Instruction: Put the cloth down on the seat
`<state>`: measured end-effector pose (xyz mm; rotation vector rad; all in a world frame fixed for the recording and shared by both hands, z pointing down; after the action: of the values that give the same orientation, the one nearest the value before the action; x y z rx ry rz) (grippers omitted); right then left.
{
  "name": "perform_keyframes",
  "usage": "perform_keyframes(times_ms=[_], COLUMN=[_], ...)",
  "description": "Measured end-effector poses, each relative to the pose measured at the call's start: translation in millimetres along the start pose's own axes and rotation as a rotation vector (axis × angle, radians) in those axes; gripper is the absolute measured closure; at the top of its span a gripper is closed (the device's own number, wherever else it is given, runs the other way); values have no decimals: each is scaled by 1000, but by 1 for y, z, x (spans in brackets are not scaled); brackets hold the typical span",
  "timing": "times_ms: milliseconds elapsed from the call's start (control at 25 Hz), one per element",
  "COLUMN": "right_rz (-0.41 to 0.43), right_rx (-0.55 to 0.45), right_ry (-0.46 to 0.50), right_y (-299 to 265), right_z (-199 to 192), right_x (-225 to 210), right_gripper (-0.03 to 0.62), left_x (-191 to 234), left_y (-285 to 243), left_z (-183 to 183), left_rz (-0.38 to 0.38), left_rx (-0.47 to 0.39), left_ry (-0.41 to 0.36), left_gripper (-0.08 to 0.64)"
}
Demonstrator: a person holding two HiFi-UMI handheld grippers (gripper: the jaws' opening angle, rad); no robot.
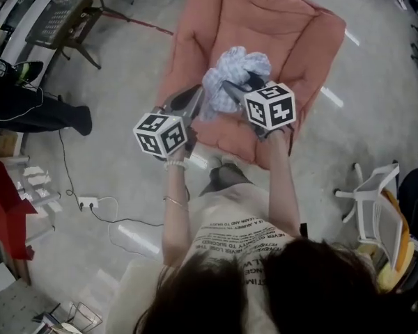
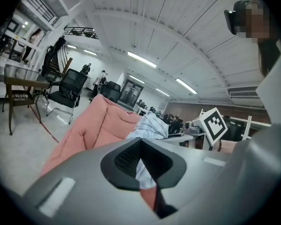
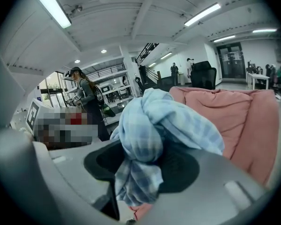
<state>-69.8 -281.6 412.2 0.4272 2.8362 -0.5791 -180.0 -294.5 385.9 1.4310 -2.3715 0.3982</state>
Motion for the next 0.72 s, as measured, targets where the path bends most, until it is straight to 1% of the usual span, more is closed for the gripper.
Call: perform_keyframes(times_ms=[160, 320, 520, 720], right_rz=[-36, -40, -44, -35], right_rx=[26, 42, 81, 138], right_ry=[-44, -75, -106, -138], right_y=[-7, -11, -21, -36], right_z=[-7, -17, -42, -78], right_x=[-26, -49, -75, -97], right_gripper=[376, 376, 376, 376], left_x=[3, 7, 19, 39], left_y=[-25, -49, -71, -91], left_z=[-16, -35, -59, -79], left_rz=[-19, -19, 6, 34], left_rx=[54, 88, 129, 142], left_ry=[23, 56, 62, 76], left_gripper=[561, 561, 561, 561])
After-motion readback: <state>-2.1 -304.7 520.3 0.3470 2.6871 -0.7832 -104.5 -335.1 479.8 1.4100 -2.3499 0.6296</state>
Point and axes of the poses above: the fingertips, and each gripper's own axes: y backward along the fingers, x to its left, z out of its top, the point moved 2 cm from there along y, backward along the fingers, and after that the axes turned 11 degrees about -x, right-handed, at the moved point
